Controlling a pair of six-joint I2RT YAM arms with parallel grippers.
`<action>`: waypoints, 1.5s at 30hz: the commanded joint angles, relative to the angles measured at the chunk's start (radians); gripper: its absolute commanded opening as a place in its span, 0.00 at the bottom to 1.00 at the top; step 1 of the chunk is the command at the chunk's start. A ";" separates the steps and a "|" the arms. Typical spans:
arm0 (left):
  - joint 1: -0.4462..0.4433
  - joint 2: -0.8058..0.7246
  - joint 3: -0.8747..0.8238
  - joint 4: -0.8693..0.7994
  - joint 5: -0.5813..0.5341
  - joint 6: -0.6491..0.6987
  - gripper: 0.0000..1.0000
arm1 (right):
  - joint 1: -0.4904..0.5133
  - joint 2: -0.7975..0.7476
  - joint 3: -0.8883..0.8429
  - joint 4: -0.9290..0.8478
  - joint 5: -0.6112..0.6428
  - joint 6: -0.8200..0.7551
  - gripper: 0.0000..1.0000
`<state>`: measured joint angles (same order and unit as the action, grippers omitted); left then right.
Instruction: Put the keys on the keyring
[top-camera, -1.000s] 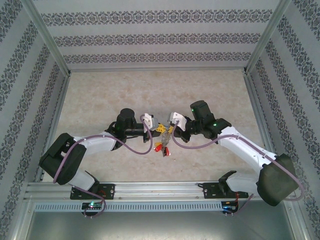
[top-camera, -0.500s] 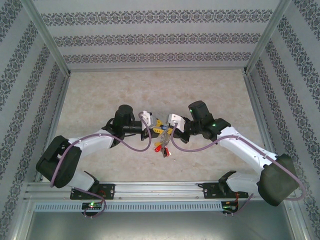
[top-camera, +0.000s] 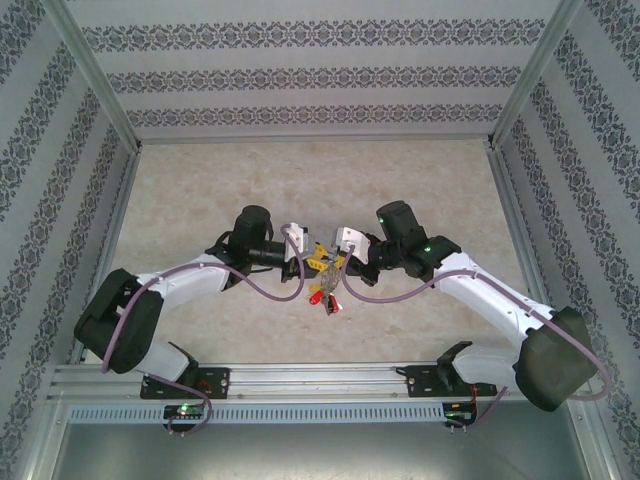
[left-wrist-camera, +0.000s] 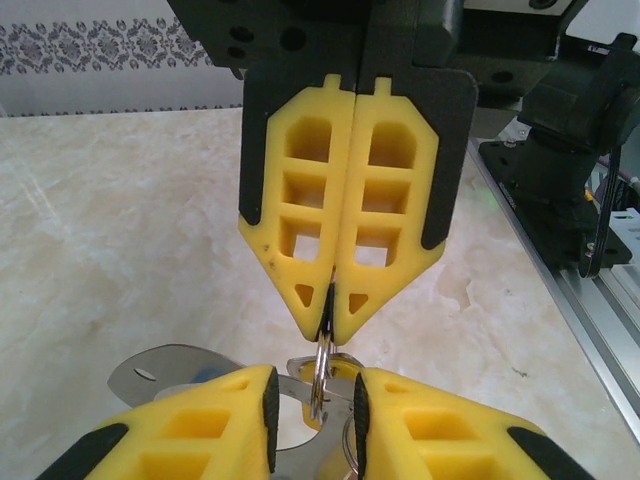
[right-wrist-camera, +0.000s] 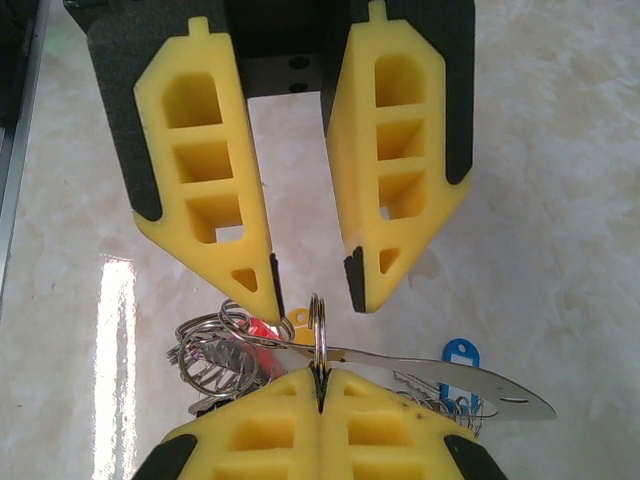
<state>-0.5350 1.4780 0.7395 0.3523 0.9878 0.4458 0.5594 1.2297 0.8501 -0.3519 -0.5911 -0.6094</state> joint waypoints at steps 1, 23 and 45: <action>-0.001 0.017 0.030 -0.044 0.032 0.038 0.28 | 0.011 0.008 0.033 0.003 -0.033 -0.018 0.00; 0.017 0.055 0.039 0.007 0.070 -0.025 0.00 | -0.012 -0.022 -0.016 0.068 -0.011 0.039 0.18; 0.039 0.010 -0.022 0.141 0.037 -0.091 0.00 | -0.029 0.072 0.004 0.055 -0.122 0.089 0.21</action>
<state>-0.5037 1.5249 0.7254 0.4126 1.0126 0.3794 0.5385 1.2896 0.8413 -0.2878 -0.6746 -0.5426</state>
